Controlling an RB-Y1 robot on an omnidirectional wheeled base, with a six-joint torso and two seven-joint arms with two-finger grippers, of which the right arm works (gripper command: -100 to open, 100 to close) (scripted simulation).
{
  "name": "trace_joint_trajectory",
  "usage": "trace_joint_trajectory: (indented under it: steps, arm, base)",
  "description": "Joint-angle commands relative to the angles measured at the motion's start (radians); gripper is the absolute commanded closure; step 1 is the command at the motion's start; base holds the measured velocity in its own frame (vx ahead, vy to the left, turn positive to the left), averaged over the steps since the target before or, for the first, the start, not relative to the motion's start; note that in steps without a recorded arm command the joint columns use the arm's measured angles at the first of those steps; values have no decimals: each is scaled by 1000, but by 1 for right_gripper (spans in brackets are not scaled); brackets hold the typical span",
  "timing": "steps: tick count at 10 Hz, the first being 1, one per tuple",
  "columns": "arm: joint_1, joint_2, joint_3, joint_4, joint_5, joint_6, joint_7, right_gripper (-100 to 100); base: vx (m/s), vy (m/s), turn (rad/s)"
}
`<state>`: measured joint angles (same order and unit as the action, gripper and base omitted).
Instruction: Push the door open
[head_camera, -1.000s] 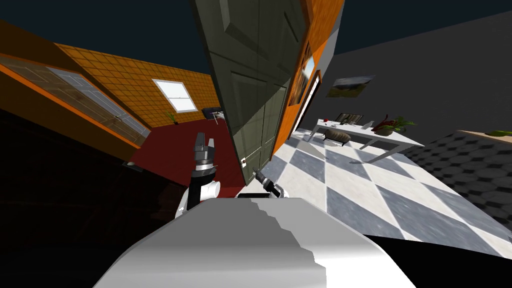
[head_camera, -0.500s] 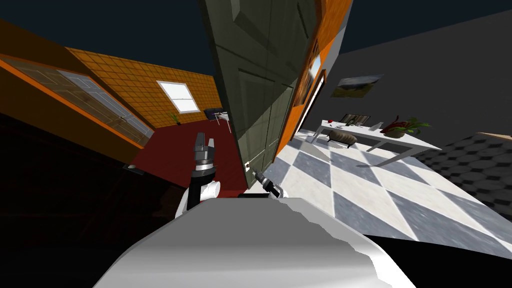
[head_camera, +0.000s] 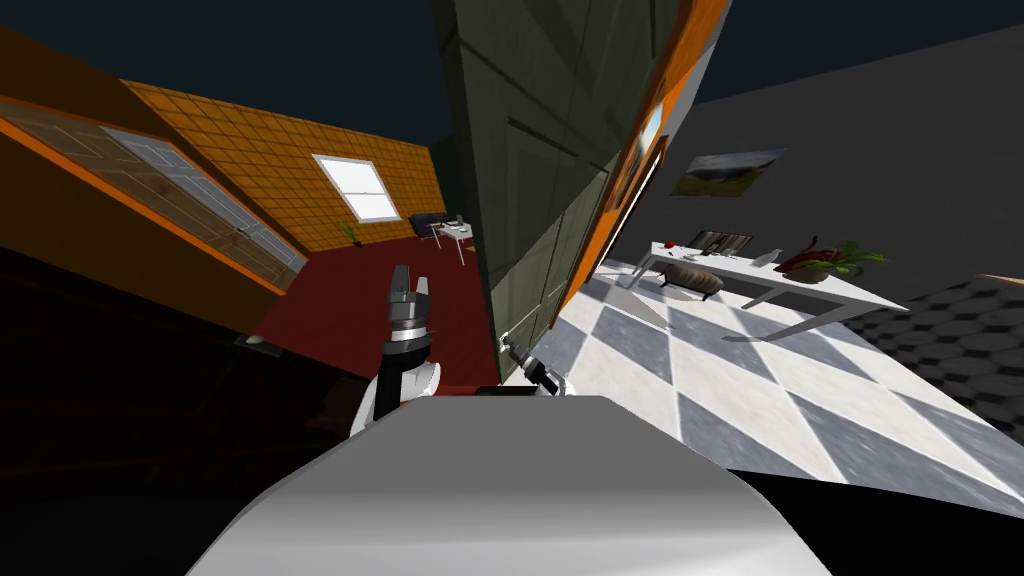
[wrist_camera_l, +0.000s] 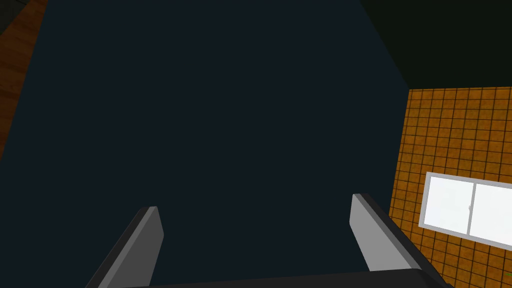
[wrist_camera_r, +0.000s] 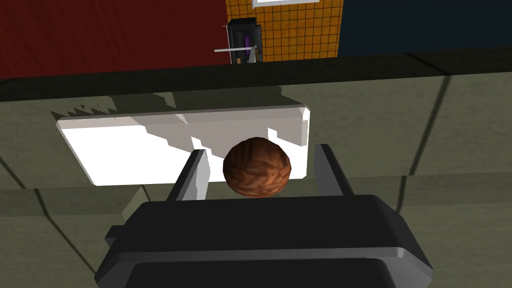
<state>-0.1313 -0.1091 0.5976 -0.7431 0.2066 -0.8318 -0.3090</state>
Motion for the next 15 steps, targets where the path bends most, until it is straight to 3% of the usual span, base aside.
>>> trace_joint_trajectory:
  steps: [1, 5, 6, 13, 15]
  arm:
    - [0, -1, 0, 1, 0, 3, -1, 100]
    - [0, -1, 0, 1, 0, 3, -1, 100]
    - [-1, 1, -14, 6, -5, 7, 8, 100]
    - [-7, 10, -94, 28, -36, 15, 53, 100]
    - [-7, 12, -104, 30, -40, 16, 58, 100]
  base:
    - [-30, -23, 20]
    - [-6, -7, 2]
    - [65, 92, -18]
    - [116, 169, -27]
    - [82, 109, -12]
